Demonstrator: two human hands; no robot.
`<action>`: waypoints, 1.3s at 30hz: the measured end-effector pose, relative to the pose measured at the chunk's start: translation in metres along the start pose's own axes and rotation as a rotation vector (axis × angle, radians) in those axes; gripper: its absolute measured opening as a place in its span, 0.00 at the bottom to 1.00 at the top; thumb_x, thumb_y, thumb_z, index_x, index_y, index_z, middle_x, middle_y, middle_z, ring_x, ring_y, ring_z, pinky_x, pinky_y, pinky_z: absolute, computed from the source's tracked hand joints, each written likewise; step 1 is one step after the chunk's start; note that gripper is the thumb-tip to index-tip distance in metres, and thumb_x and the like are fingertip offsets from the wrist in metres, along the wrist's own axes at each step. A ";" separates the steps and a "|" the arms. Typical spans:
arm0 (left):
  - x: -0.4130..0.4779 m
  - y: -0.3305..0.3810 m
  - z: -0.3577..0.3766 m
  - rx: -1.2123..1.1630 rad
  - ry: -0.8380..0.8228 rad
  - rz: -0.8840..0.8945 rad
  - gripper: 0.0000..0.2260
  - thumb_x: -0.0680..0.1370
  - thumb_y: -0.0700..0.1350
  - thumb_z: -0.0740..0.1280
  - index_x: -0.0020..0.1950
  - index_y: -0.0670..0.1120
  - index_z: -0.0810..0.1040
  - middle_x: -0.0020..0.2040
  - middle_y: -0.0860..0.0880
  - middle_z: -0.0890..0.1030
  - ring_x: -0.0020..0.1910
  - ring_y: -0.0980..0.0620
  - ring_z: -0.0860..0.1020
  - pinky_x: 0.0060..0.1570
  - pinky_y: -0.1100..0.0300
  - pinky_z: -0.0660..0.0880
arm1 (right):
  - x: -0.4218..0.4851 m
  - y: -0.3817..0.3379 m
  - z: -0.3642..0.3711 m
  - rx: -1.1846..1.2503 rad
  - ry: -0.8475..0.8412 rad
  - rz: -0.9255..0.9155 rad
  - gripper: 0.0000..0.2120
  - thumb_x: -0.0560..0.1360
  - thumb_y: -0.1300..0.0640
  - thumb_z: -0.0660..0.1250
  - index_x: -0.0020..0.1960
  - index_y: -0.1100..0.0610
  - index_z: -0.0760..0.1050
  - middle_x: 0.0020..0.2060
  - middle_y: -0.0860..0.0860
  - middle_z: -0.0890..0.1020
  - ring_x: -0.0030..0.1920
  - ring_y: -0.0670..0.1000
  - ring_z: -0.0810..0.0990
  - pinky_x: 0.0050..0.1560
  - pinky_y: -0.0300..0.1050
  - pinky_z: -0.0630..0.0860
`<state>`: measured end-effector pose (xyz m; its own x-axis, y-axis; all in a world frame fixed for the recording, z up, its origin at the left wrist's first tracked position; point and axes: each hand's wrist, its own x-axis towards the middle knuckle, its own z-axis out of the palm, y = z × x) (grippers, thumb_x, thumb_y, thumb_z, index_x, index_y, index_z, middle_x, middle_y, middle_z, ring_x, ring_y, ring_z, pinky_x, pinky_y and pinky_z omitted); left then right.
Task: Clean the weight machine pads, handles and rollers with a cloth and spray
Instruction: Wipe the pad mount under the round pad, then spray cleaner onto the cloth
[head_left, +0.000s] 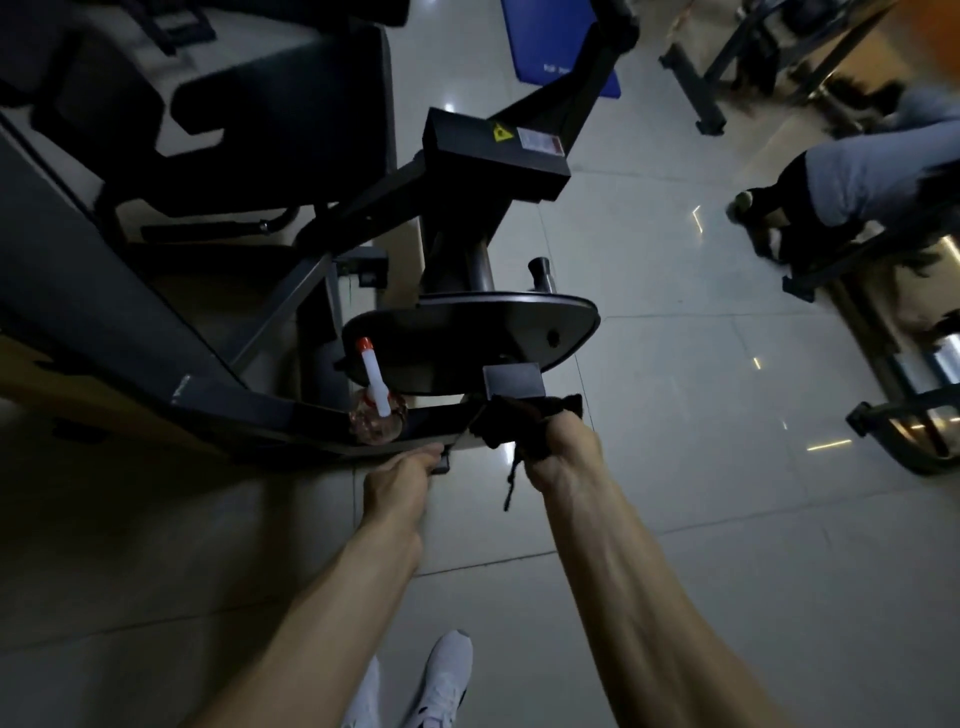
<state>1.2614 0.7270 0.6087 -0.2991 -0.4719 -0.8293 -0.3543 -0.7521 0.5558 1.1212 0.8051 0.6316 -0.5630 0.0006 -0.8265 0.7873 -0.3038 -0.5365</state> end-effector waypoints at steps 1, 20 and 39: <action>-0.009 0.004 0.003 -0.011 -0.021 -0.030 0.08 0.80 0.43 0.67 0.56 0.49 0.84 0.59 0.49 0.83 0.57 0.50 0.78 0.56 0.54 0.69 | -0.022 -0.009 0.001 -0.009 -0.065 -0.055 0.15 0.74 0.78 0.56 0.49 0.65 0.78 0.39 0.60 0.82 0.31 0.55 0.83 0.29 0.44 0.79; -0.024 0.066 -0.094 -0.522 0.056 -0.007 0.21 0.75 0.49 0.75 0.66 0.44 0.79 0.55 0.44 0.86 0.46 0.46 0.85 0.40 0.53 0.81 | -0.062 0.086 0.085 -1.274 -0.293 -0.616 0.25 0.73 0.44 0.73 0.66 0.50 0.74 0.60 0.51 0.79 0.56 0.53 0.81 0.59 0.55 0.81; -0.112 0.136 0.016 -0.130 -0.139 0.154 0.35 0.65 0.70 0.74 0.59 0.44 0.84 0.54 0.40 0.86 0.50 0.38 0.86 0.52 0.38 0.82 | -0.135 -0.080 0.026 -1.089 -0.332 -0.859 0.09 0.80 0.45 0.69 0.48 0.49 0.81 0.40 0.47 0.85 0.40 0.46 0.84 0.42 0.48 0.82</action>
<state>1.2328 0.6846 0.7787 -0.4628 -0.5250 -0.7143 -0.1803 -0.7332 0.6557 1.1280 0.8044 0.7906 -0.8686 -0.4591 -0.1867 -0.1117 0.5484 -0.8287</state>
